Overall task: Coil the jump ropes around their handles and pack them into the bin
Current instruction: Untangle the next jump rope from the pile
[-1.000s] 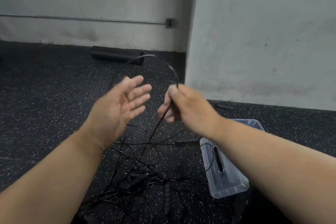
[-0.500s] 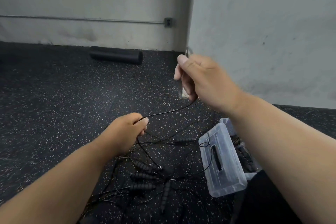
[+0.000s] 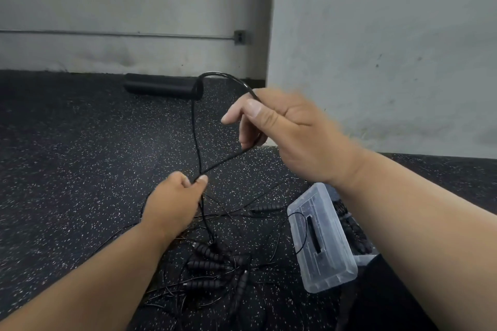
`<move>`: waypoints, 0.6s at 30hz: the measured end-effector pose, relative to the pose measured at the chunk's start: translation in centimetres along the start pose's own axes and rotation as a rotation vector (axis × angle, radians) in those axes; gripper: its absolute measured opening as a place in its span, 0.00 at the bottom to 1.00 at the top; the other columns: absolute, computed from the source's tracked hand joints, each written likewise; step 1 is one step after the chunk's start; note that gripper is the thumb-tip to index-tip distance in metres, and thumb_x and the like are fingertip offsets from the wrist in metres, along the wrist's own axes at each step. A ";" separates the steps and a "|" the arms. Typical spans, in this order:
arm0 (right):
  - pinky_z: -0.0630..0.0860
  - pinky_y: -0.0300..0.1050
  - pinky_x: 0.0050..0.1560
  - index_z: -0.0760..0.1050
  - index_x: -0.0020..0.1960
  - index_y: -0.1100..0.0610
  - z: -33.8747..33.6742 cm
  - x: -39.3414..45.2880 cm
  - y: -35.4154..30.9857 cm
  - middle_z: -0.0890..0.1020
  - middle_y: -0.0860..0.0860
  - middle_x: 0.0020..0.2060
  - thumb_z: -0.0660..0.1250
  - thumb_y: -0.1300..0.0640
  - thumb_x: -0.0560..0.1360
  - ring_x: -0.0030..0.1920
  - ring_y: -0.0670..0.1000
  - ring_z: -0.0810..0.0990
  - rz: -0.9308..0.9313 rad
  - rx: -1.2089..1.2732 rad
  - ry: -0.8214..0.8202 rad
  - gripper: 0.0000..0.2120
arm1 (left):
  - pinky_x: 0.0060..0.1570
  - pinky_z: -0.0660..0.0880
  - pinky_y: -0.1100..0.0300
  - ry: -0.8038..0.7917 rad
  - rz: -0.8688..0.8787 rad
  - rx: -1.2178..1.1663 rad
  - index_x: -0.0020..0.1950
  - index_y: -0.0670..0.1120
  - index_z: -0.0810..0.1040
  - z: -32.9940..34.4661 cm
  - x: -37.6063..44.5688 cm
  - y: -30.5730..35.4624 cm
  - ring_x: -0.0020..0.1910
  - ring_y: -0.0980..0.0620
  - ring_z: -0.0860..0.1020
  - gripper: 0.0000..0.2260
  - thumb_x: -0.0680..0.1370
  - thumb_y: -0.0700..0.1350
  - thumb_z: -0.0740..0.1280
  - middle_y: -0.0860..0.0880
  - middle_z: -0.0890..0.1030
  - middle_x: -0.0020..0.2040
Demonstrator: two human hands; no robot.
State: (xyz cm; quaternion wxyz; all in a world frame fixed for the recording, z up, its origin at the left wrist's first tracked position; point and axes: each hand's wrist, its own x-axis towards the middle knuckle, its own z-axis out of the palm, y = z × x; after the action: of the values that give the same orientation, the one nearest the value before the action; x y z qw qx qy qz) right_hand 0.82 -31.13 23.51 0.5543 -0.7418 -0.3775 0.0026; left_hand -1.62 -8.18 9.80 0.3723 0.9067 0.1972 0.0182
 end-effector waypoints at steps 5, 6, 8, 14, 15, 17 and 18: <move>0.74 0.39 0.49 0.80 0.63 0.59 -0.3 -0.5 0.3 0.81 0.57 0.43 0.57 0.59 0.87 0.45 0.49 0.80 -0.066 -0.054 -0.009 0.14 | 0.71 0.71 0.39 -0.066 0.074 0.035 0.77 0.63 0.64 -0.1 1.4 -0.6 0.72 0.43 0.69 0.27 0.80 0.61 0.69 0.49 0.66 0.74; 0.73 0.39 0.49 0.79 0.64 0.58 -0.2 -0.6 0.3 0.81 0.57 0.43 0.57 0.59 0.87 0.45 0.50 0.80 -0.065 -0.042 -0.012 0.14 | 0.77 0.63 0.37 -0.170 0.134 0.059 0.77 0.68 0.64 0.2 1.5 -0.8 0.77 0.44 0.62 0.25 0.82 0.58 0.69 0.53 0.61 0.78; 0.74 0.40 0.51 0.78 0.65 0.58 -0.1 -0.7 0.5 0.81 0.59 0.43 0.56 0.60 0.88 0.46 0.55 0.80 -0.057 0.005 -0.013 0.14 | 0.80 0.55 0.41 -0.377 0.252 0.057 0.75 0.71 0.68 1.3 1.0 -1.1 0.81 0.50 0.54 0.22 0.84 0.51 0.67 0.60 0.57 0.81; 0.77 0.43 0.47 0.77 0.62 0.58 -0.1 -0.4 1.1 0.80 0.65 0.42 0.54 0.60 0.88 0.43 0.54 0.80 -0.024 0.115 0.051 0.13 | 0.70 0.62 0.56 -0.695 0.185 -0.132 0.43 0.49 0.80 2.8 -1.6 0.5 0.72 0.58 0.72 0.16 0.81 0.34 0.59 0.60 0.79 0.69; 0.77 0.42 0.46 0.77 0.61 0.58 -0.2 -0.4 1.4 0.80 0.65 0.42 0.54 0.60 0.88 0.42 0.54 0.80 -0.012 0.116 0.068 0.13 | 0.70 0.64 0.55 -0.691 0.163 -0.158 0.41 0.48 0.77 2.7 -1.7 0.6 0.68 0.58 0.76 0.16 0.81 0.33 0.57 0.58 0.84 0.63; 0.77 0.41 0.45 0.78 0.59 0.57 -0.4 -0.5 2.1 0.80 0.65 0.41 0.54 0.58 0.88 0.41 0.54 0.80 0.029 0.117 0.099 0.13 | 0.71 0.68 0.51 -0.637 0.140 -0.204 0.41 0.46 0.73 2.1 -1.7 0.9 0.58 0.56 0.83 0.14 0.80 0.32 0.54 0.49 0.88 0.52; 0.77 0.41 0.44 0.79 0.59 0.56 -0.5 -0.5 2.5 0.81 0.65 0.41 0.55 0.58 0.88 0.41 0.54 0.81 0.059 0.113 0.111 0.13 | 0.70 0.71 0.48 -0.603 0.134 -0.239 0.41 0.45 0.72 1.8 -1.6 1.0 0.54 0.52 0.85 0.14 0.79 0.31 0.53 0.45 0.88 0.47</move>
State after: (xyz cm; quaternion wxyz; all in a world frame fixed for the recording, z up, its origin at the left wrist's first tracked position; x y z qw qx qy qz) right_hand 2.02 -32.06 21.41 0.6151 -0.7192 -0.3232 -0.0009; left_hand -2.42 -10.63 9.33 0.5155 0.8322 0.0146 -0.2036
